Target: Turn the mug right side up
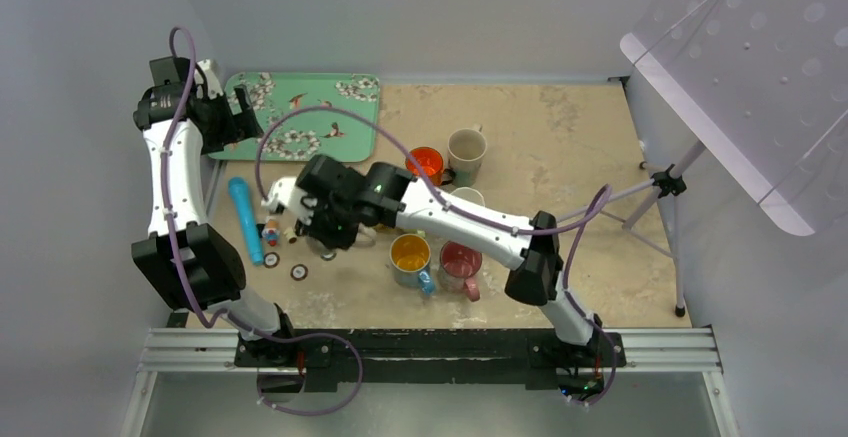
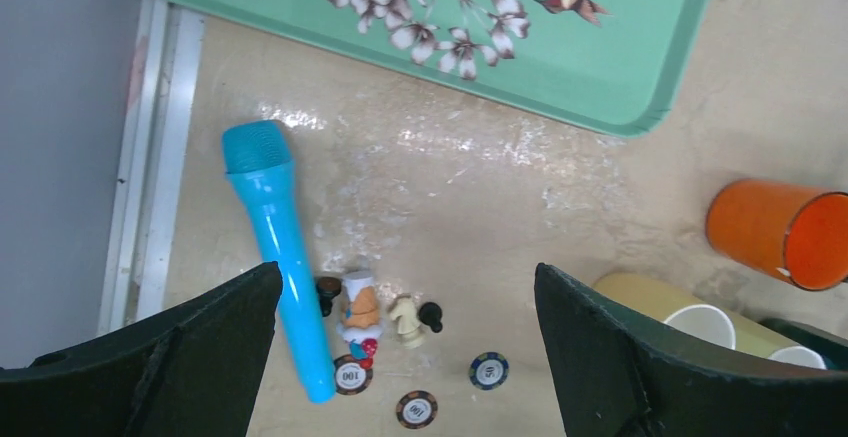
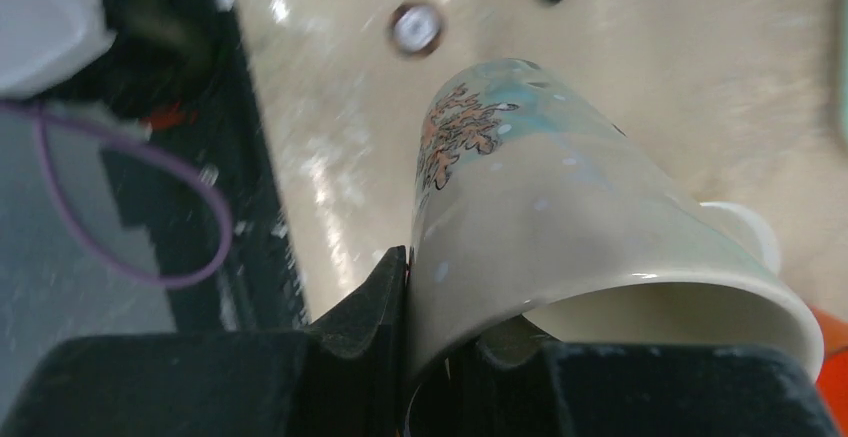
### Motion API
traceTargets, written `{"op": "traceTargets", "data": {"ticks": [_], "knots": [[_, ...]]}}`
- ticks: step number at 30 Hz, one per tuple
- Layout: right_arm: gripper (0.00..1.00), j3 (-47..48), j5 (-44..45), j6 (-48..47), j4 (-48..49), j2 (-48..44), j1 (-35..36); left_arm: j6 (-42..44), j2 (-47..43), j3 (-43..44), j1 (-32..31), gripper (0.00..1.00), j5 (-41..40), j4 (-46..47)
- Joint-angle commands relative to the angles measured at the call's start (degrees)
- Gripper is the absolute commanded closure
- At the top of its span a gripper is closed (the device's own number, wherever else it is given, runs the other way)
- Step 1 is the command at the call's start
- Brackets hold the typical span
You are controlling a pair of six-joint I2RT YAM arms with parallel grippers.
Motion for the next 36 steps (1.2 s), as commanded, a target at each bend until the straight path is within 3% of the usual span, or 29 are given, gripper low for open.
{"op": "traceTargets", "data": {"ticks": [1,17,18,20,21,22,23,27,28,29,33,36], "knots": [[1.00,-0.96,6.36,-4.76,-11.10,0.43,2.16,2.78,-0.56,-0.92,-0.16,0.00,-6.86,2.62],[0.98,-1.25,11.76,-1.56,-12.48,10.42,4.16,4.21,-4.22,-3.59,-0.24,0.00,-7.86,3.46],[0.88,-1.02,11.74,-1.51,-12.48,10.50,4.21,4.20,-4.25,-3.51,-0.24,0.00,-7.76,3.49],[0.55,-0.49,11.63,-1.00,-12.48,10.31,4.20,4.32,-4.41,-3.27,-0.26,0.00,-7.66,3.32],[0.46,0.01,11.74,-0.49,-12.43,9.90,4.17,4.47,-4.41,-3.18,-0.31,0.00,-7.65,3.12],[0.25,0.52,12.17,0.04,-12.15,9.28,4.17,4.56,-4.44,-3.14,-0.25,0.00,-7.65,3.02],[0.17,1.22,12.94,0.49,-11.68,8.07,4.22,4.57,-4.59,-3.13,-0.31,0.00,-7.61,3.10],[0.12,4.61,11.67,1.20,-8.38,3.14,4.24,4.40,-5.62,-3.81,-0.97,0.00,-7.05,4.39],[0.04,4.80,9.63,1.53,-6.91,1.12,4.17,4.26,-6.08,-4.42,-1.63,0.00,-7.40,5.59],[0.02,4.02,8.61,1.94,-4.23,-1.53,4.14,4.26,-6.50,-5.16,-2.85,0.00,-8.05,7.03],[0.02,-10.27,7.81,5.63,11.61,-15.70,1.75,6.34,-8.32,-6.03,-9.73,0.00,-12.52,10.16],[0.02,-25.57,10.69,13.65,20.30,-26.72,-6.26,6.39,-11.81,-8.36,-11.90,0.00,-7.06,12.54]]}}
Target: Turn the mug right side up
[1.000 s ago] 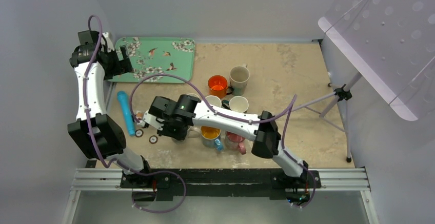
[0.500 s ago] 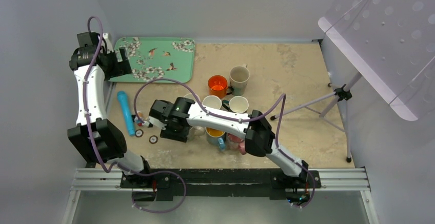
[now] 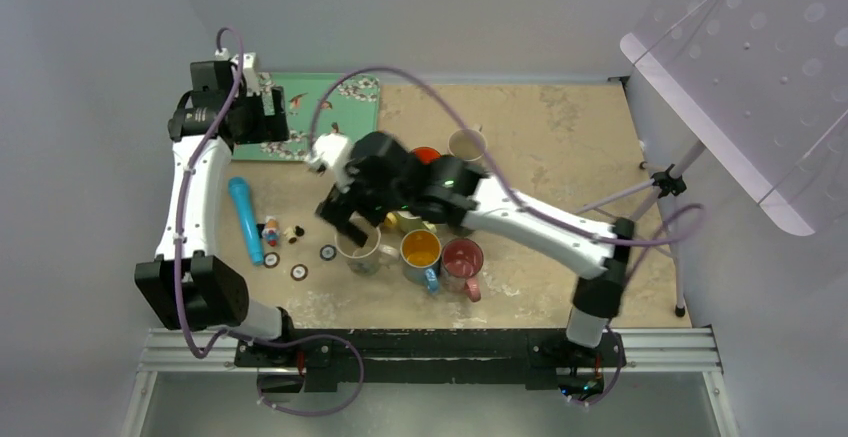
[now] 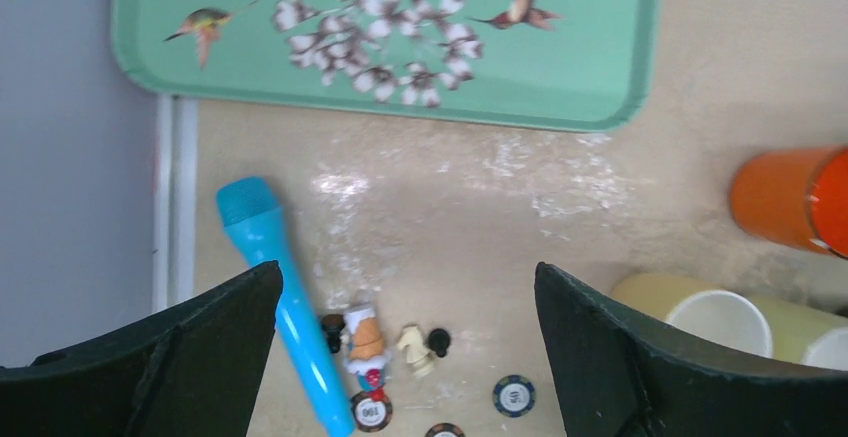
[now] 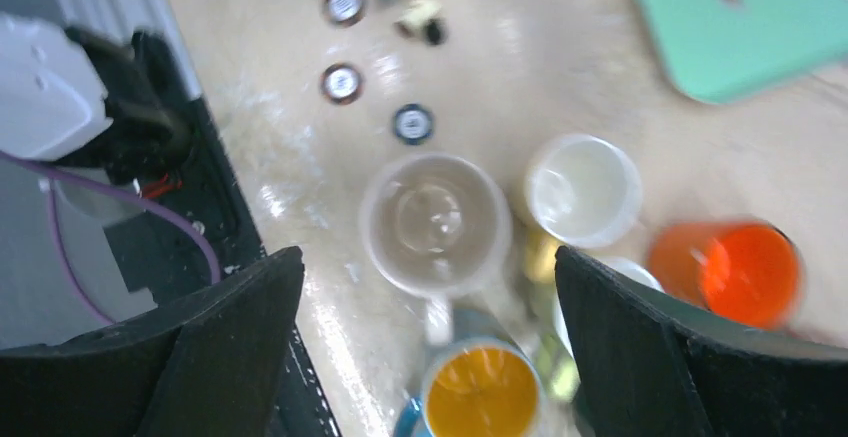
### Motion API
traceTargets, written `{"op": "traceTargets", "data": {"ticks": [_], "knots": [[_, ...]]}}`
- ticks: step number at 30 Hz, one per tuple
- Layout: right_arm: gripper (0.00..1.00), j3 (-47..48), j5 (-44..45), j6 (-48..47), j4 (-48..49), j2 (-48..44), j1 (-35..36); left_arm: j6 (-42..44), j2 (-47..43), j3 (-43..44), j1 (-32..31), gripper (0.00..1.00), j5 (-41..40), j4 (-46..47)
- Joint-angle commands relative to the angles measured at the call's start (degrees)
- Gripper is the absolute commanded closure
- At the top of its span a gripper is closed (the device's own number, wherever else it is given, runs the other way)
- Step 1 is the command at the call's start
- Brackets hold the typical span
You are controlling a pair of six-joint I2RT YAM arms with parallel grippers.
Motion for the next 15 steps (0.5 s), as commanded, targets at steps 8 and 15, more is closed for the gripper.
{"op": "traceTargets", "data": {"ticks": [8,15], "knots": [[0.02,-50.38,13.37,18.07,35.11,-43.81,-27.70,-4.69,-23.09,-18.64,-6.49,0.00,3.07,9.05],[0.01,-73.27,22.95,17.47,45.69,-62.18,-37.25,0.08,-39.08,-33.00,-6.47,0.00,5.70,5.05]]}}
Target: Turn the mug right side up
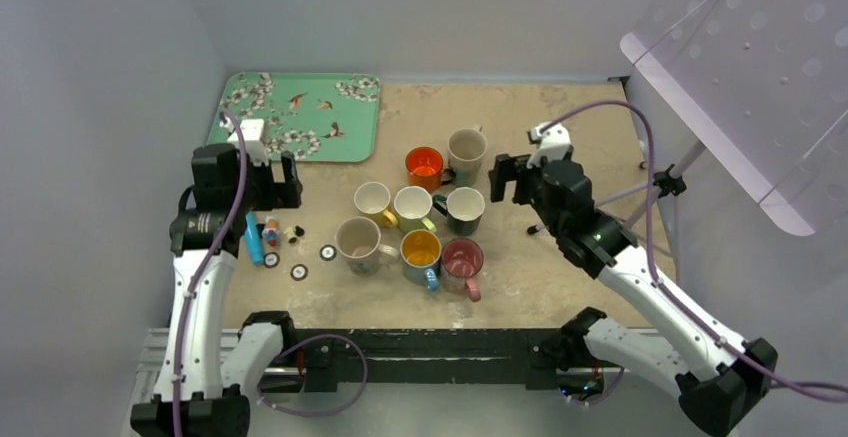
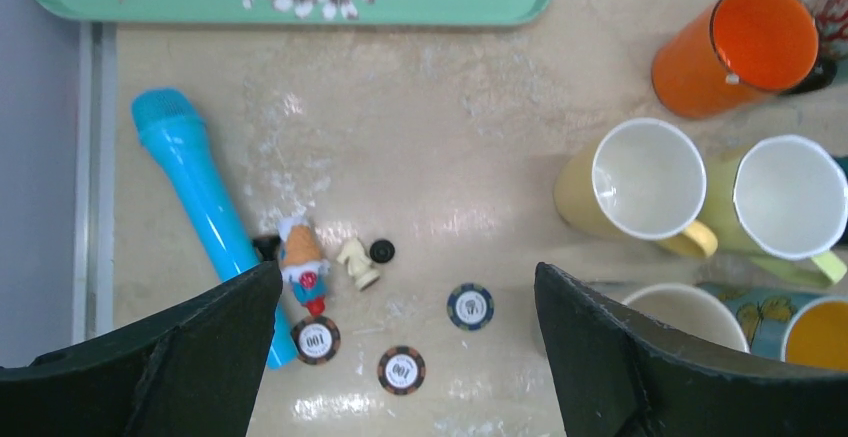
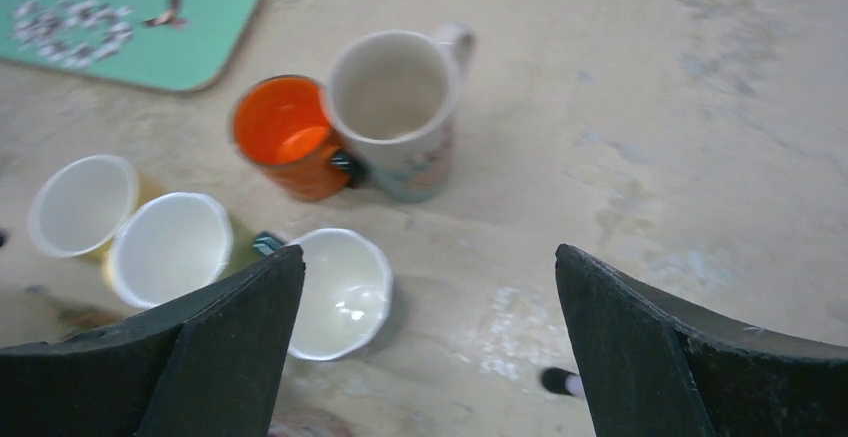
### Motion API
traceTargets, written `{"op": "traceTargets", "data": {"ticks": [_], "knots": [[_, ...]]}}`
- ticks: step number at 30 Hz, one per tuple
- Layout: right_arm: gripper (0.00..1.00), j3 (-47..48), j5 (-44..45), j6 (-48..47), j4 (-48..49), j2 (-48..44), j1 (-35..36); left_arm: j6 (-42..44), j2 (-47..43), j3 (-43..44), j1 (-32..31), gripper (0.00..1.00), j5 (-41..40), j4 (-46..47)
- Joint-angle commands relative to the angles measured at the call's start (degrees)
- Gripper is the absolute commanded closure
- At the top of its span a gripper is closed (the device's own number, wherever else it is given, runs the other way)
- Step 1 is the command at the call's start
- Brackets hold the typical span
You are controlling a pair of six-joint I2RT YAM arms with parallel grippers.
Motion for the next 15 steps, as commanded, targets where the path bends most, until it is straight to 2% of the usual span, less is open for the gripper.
{"op": "traceTargets", "data": {"ticks": [1,6,10,15], "knots": [[0.01,-10.20,9.30,1.80,10.96,-9.25,-5.91,1.93,-9.06,-7.53,-0.03,0.00,2.67,-1.73],[0.01,-19.40,13.02,2.11,13.08,-18.22,-9.69,1.59,-16.85,-12.17,0.05,0.00,1.74,1.08],[0.01,-25.37,13.45,-0.56,14.77,-25.10,-10.47,1.57,-17.03,-13.33,0.00,0.00,-0.32,3.48],[0.01,-27.37,13.70,-1.15,15.22,-28.19,-10.50,6.19,-16.48,-15.28,0.05,0.00,1.06,6.80]]}}
